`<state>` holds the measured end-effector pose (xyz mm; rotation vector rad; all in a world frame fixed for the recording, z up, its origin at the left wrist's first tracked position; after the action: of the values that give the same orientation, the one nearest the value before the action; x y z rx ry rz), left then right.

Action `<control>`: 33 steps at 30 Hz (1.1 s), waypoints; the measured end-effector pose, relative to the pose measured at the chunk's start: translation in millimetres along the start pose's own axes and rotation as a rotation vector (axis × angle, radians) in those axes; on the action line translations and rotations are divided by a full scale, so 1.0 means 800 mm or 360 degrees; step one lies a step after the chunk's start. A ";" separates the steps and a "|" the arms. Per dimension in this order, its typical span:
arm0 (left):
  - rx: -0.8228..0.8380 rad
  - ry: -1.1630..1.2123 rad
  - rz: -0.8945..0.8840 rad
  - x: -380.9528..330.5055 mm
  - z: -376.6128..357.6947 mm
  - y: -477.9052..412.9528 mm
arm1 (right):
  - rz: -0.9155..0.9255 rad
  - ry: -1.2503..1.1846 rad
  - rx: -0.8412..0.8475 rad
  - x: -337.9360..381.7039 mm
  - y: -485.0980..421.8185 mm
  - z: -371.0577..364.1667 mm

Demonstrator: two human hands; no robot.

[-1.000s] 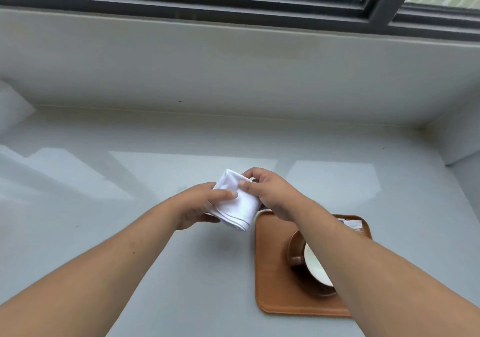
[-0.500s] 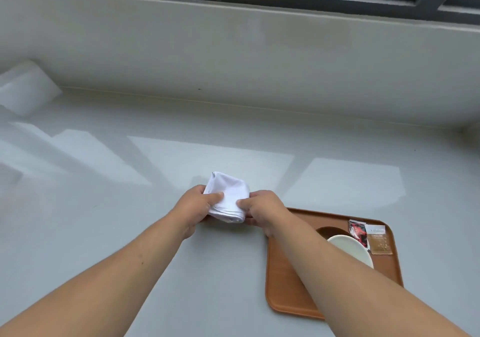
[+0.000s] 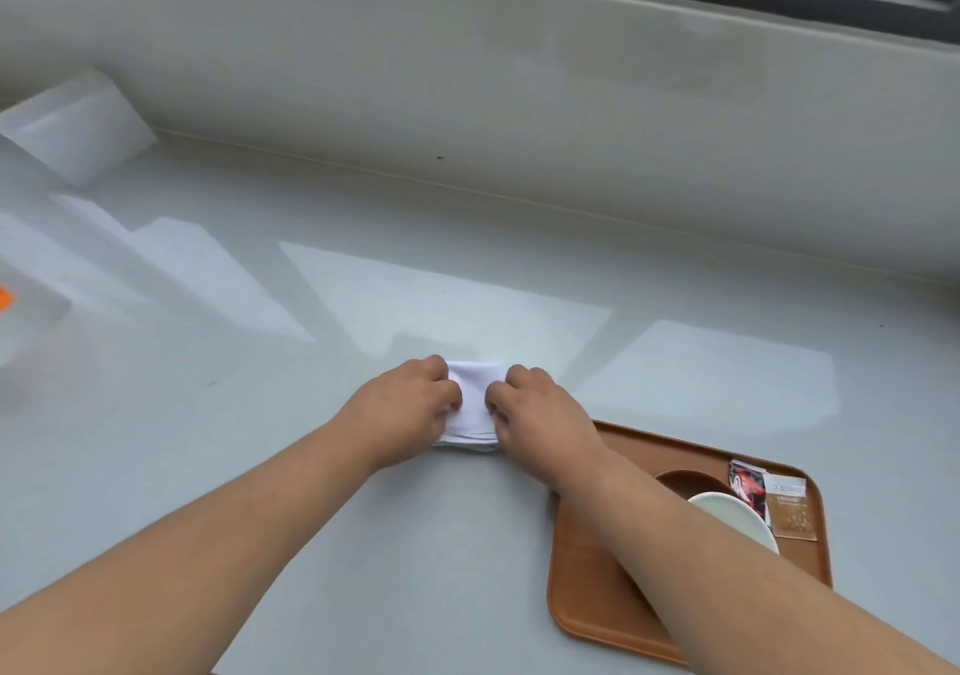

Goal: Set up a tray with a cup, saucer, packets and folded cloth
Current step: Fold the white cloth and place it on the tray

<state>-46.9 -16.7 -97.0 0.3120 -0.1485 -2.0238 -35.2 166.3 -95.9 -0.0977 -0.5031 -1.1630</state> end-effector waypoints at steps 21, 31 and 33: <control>0.0196 0.0230 0.0175 -0.001 -0.003 -0.006 | 0.0060 -0.0082 0.0063 0.001 -0.008 0.012; 0.0333 0.0249 0.0430 0.011 0.006 -0.053 | -0.0363 -0.0543 0.0252 -0.026 -0.053 0.020; 0.0371 0.0280 0.0454 0.015 0.008 -0.062 | -0.0411 -0.0649 0.0279 -0.029 -0.056 0.021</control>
<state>-96.6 -4.7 -104.7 0.5809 -0.3024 -1.6900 -87.7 173.6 -98.9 -0.1215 -0.9990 -1.3511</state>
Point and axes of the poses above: each hand's wrist, its own y-axis away from the middle knuckle, its own z-axis out of the back of the hand, x = y × z, the point moved 4 cm from there along -y, towards the middle knuckle, and after that the axes turned 7 degrees about -y, right-handed, at the moved point
